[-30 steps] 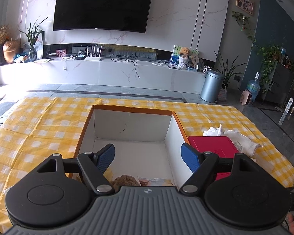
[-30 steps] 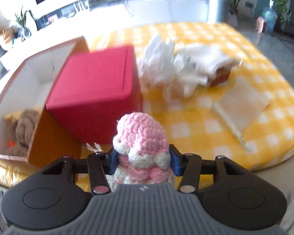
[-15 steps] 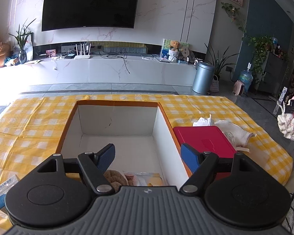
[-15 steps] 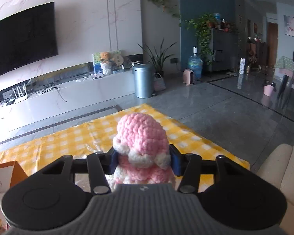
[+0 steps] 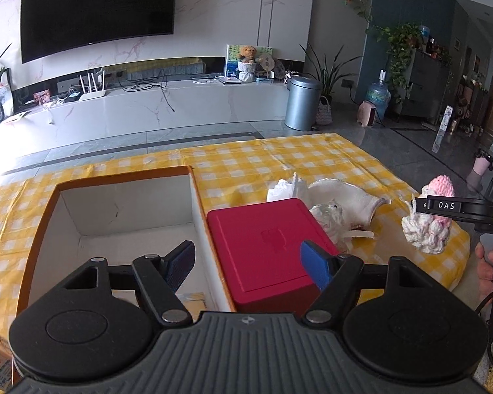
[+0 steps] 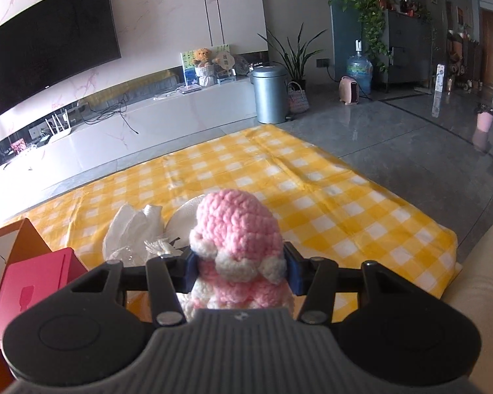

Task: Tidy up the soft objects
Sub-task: 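Lift the pink toy with the right gripper while the left gripper reaches toward the pile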

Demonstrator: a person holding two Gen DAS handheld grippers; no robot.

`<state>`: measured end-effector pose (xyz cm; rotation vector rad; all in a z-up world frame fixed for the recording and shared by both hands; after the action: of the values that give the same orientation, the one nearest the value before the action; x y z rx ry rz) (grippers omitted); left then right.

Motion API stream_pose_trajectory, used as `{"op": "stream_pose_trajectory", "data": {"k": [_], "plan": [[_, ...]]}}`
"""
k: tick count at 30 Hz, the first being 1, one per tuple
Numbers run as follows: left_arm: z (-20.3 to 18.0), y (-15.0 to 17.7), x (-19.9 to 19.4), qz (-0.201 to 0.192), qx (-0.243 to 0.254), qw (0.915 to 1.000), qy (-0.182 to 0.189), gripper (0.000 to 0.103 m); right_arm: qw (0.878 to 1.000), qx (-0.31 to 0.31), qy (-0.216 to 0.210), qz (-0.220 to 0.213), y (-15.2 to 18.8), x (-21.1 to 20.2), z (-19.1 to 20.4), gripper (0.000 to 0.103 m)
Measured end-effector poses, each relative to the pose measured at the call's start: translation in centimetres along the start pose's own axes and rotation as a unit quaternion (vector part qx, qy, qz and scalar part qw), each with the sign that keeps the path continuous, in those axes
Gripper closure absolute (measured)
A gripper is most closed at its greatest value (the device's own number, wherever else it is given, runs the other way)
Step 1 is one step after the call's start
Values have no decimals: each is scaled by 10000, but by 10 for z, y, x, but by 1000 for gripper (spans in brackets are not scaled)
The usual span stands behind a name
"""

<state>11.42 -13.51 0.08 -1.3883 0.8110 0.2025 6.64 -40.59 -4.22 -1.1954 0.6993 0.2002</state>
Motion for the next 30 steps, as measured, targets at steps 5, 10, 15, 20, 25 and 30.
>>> {"op": "stream_pose_trajectory", "data": {"k": [5, 10, 15, 20, 25, 30], "plan": [[-36, -25, 21, 224, 370, 9986, 319, 17, 9998, 118, 70, 109, 6, 11, -10, 52], [-67, -42, 45, 381, 722, 9943, 689, 16, 9993, 319, 103, 178, 7, 17, -24, 52], [-101, -56, 82, 772, 1145, 9864, 893, 16, 9990, 411, 111, 165, 7, 17, -32, 52], [-127, -55, 131, 1451, 1327, 9759, 948, 16, 9986, 469, 72, 223, 9, 20, -35, 52], [-138, -43, 171, 2064, 1748, 9604, 670, 16, 9983, 505, -14, 289, 11, 25, -39, 52], [-149, -26, 188, 2378, 2673, 9325, 489, 16, 9975, 542, -156, 430, 14, 29, -39, 52]]}}
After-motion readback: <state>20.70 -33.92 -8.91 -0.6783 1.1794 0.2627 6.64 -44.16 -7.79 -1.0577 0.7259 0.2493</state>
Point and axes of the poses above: each gripper's, at about its wrist camera, not at the fingertips, and x roughly the way its jaws point, z to its left, y to its underside, the point moved 5 cm from there along x, roughly the way its jaws point, and after that the axes turned 3 degrees about -y, right-handed, at the moved point
